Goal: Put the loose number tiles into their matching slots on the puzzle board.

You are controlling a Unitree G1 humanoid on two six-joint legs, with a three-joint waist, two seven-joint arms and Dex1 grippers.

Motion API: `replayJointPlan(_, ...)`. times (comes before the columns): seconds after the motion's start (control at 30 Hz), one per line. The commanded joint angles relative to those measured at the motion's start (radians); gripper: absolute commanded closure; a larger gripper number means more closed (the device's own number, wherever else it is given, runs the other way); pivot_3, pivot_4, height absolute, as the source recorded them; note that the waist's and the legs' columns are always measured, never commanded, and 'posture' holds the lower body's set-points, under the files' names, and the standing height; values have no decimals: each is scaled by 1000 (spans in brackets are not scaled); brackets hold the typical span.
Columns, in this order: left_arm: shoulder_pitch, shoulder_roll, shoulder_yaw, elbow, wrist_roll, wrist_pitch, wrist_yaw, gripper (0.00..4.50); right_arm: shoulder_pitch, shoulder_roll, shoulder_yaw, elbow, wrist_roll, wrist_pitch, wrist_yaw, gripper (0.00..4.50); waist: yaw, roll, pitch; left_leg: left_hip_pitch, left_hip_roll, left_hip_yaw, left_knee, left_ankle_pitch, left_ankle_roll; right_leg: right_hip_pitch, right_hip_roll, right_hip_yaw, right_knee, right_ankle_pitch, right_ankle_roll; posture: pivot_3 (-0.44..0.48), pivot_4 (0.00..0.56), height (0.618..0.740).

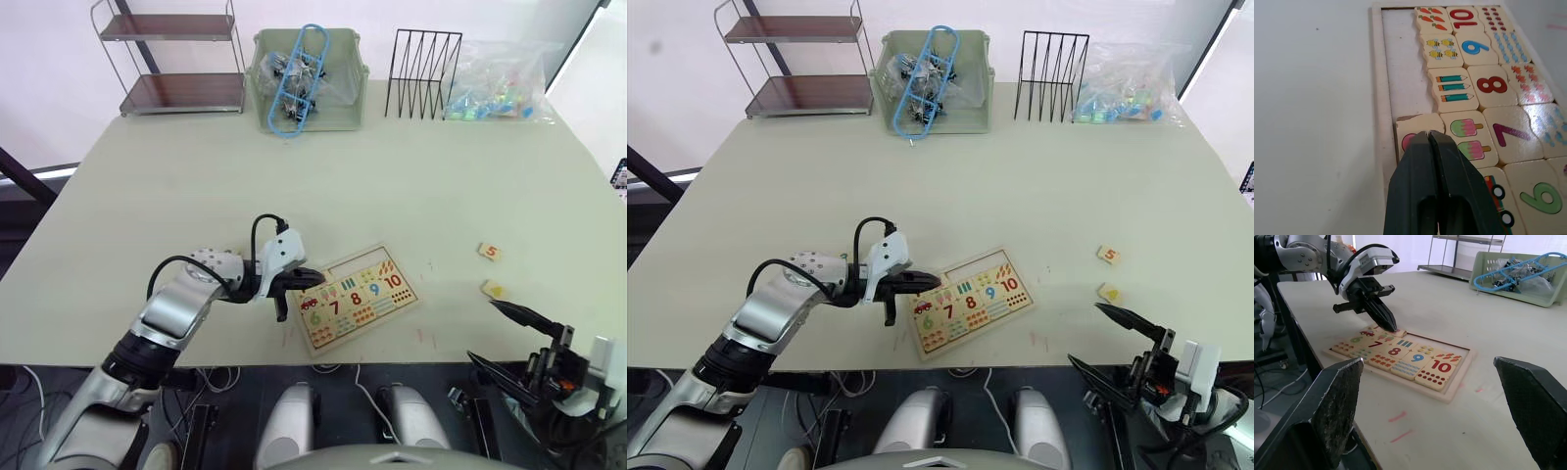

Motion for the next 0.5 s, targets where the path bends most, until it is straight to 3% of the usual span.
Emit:
replayJointPlan(0.03, 9, 1, 78, -56, -41, 15, 12, 4444, 7, -4, -40, -29, 23, -13, -10, 0, 0, 0, 0, 0, 0, 0, 0, 0, 0, 0, 0, 0, 0, 0, 0, 0, 150, 740)
replayJointPlan(0.27, 65, 10, 169, -78, -53, -13, 37, 4444, -19, -12, -81, 29, 0, 4, -71, 0, 3, 0, 0, 0, 0, -1, 0, 0, 0, 0, 0, 0, 0, 0, 0, 0, 150, 740)
replayJointPlan(0.5, 234, -5, 360, -172, -165, 21, 91, 4444, -71, -54, -128, 135, -42, 36, -126, 0, 2, 0, 0, 1, 4, -1, 0, 0, 0, 0, 0, 1, 0, 0, -1, 0, 150, 740)
